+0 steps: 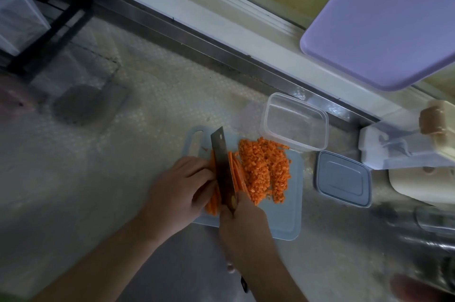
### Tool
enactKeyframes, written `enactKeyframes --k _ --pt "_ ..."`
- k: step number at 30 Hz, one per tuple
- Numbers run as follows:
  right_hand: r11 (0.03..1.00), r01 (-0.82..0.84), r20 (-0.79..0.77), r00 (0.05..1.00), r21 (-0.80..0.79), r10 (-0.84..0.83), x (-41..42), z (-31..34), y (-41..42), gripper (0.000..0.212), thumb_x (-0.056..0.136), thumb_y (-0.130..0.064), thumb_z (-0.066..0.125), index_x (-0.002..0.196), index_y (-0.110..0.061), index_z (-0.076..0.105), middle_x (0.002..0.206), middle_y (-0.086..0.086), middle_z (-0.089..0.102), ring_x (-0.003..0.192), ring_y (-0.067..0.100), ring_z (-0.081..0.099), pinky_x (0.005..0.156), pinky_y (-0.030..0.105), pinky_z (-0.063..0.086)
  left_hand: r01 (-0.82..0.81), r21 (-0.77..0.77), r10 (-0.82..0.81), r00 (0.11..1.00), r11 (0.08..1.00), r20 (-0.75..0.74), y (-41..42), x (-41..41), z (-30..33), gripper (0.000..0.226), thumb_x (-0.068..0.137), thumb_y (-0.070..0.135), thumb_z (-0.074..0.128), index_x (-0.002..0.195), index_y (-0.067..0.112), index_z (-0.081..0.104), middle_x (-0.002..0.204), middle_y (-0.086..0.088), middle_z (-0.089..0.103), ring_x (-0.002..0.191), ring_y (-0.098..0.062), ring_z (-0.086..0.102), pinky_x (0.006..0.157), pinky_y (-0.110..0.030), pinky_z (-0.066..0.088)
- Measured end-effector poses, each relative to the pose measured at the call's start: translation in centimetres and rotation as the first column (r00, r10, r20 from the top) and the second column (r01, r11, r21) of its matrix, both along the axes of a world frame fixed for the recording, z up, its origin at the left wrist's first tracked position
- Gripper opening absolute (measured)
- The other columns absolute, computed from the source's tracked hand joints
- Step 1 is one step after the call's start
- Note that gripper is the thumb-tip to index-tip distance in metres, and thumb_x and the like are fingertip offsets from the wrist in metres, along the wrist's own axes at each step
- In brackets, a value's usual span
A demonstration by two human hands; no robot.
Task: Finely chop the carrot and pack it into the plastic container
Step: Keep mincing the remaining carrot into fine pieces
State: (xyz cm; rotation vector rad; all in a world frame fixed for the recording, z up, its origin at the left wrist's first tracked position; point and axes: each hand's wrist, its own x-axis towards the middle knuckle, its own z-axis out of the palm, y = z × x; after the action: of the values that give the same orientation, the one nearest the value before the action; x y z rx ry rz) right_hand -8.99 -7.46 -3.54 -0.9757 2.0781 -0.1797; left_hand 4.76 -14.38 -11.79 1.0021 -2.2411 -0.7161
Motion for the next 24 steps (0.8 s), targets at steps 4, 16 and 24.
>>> enactKeyframes --k 4,16,24 --pt "0.996 0.031 0.034 0.999 -0.081 -0.029 -0.6 0.3 0.6 0.015 0.103 -0.028 0.047 0.088 -0.031 0.049 0.073 -0.001 0.059 0.061 0.013 0.060 0.056 0.034 0.055 0.033 -0.038 -0.034 0.999 0.999 -0.009 0.0 0.2 -0.6 0.017 0.105 0.024 0.062 0.098 0.013 0.074 0.108 0.006 0.067 0.101 -0.018 0.062 0.090 -0.032 0.051" --pt "0.991 0.029 0.029 0.999 -0.132 -0.026 -0.2 1.1 0.8 0.025 0.104 -0.023 0.047 0.080 -0.030 0.049 0.072 -0.005 0.056 0.064 0.002 0.053 0.052 0.014 0.039 0.009 0.005 -0.009 1.000 1.000 -0.020 -0.2 0.4 -0.4 0.010 0.100 0.024 0.070 0.104 0.016 0.075 0.111 0.008 0.066 0.104 -0.014 0.062 0.096 -0.025 0.049" --pt "0.994 0.054 0.032 0.998 -0.093 -0.052 0.4 0.7 1.1 0.019 0.103 -0.021 0.048 0.085 -0.026 0.053 0.077 -0.005 0.059 0.068 0.007 0.054 0.055 0.015 0.041 0.024 -0.020 -0.024 1.000 1.000 -0.001 -0.1 0.4 -0.3 0.010 0.100 0.022 0.068 0.102 0.015 0.075 0.110 0.005 0.066 0.102 -0.018 0.062 0.093 -0.027 0.049"
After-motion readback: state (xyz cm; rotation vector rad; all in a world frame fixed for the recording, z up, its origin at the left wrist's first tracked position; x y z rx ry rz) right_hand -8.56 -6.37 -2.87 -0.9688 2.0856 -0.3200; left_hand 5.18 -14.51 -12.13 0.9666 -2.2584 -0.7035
